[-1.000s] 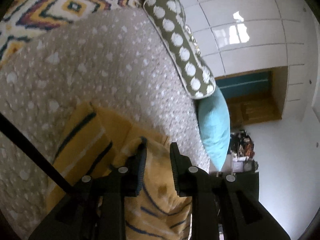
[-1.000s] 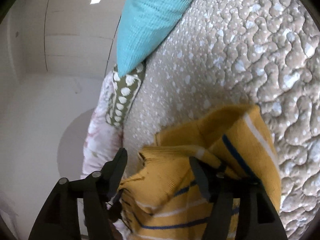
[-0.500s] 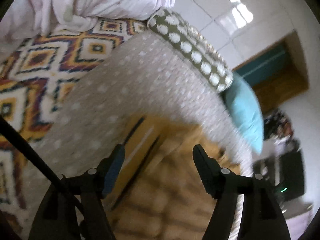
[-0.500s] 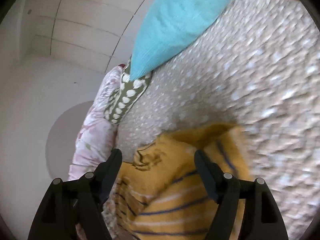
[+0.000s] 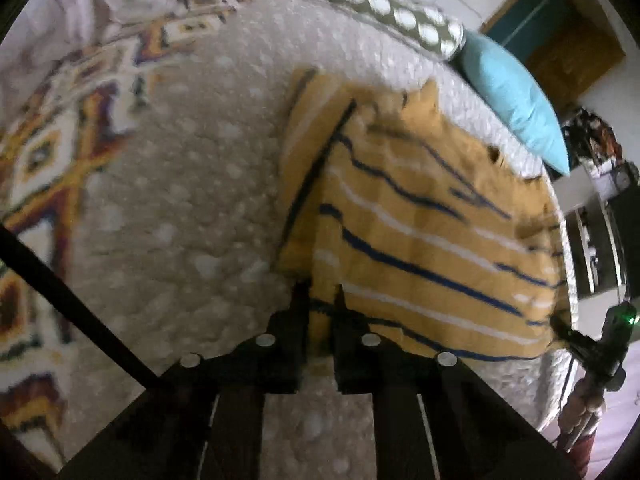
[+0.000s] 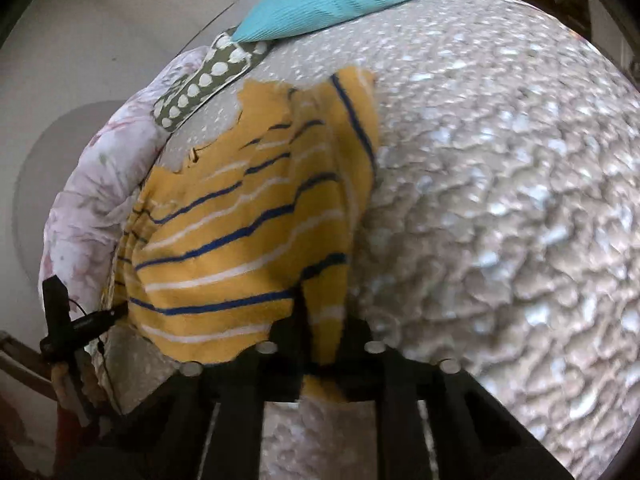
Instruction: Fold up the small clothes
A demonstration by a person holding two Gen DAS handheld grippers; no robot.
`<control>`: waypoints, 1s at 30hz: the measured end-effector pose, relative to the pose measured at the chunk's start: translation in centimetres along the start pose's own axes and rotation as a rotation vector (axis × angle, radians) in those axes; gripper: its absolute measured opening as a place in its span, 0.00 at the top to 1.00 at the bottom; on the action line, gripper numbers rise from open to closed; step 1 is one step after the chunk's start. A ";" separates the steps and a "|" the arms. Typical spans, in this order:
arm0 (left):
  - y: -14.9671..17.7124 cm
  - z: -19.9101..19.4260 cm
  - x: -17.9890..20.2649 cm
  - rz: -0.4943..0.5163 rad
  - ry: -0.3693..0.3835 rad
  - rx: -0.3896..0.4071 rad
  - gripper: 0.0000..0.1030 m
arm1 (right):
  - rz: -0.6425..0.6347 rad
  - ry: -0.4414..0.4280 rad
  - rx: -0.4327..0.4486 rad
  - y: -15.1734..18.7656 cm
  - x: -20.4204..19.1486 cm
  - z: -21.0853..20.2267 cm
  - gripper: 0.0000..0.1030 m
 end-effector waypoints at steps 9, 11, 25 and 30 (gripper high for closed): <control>2.1 -4.2 -2.9 0.049 -0.130 0.057 0.93 | -0.055 0.100 0.030 1.9 2.5 -3.5 0.83; 2.4 -4.9 -3.2 0.068 -0.160 0.090 0.88 | -0.058 0.122 0.086 1.4 2.3 -5.0 0.83; 1.7 -2.1 -9.7 -0.030 -0.329 0.278 0.23 | -0.274 0.270 0.177 -9.9 -8.1 3.8 0.83; 2.2 -2.0 -9.5 -0.019 -0.303 0.315 0.14 | -0.215 0.403 0.090 -12.9 -5.7 8.0 0.85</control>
Point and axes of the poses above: each gripper's, at about its wrist camera, not at the fingertips, and z roughly the way its jaws point, x to its right, y to its underside, the point moved 7 cm from there along z, roughly the way its jaws point, and after that the axes turned 5 degrees about y, right-handed, at the moved point
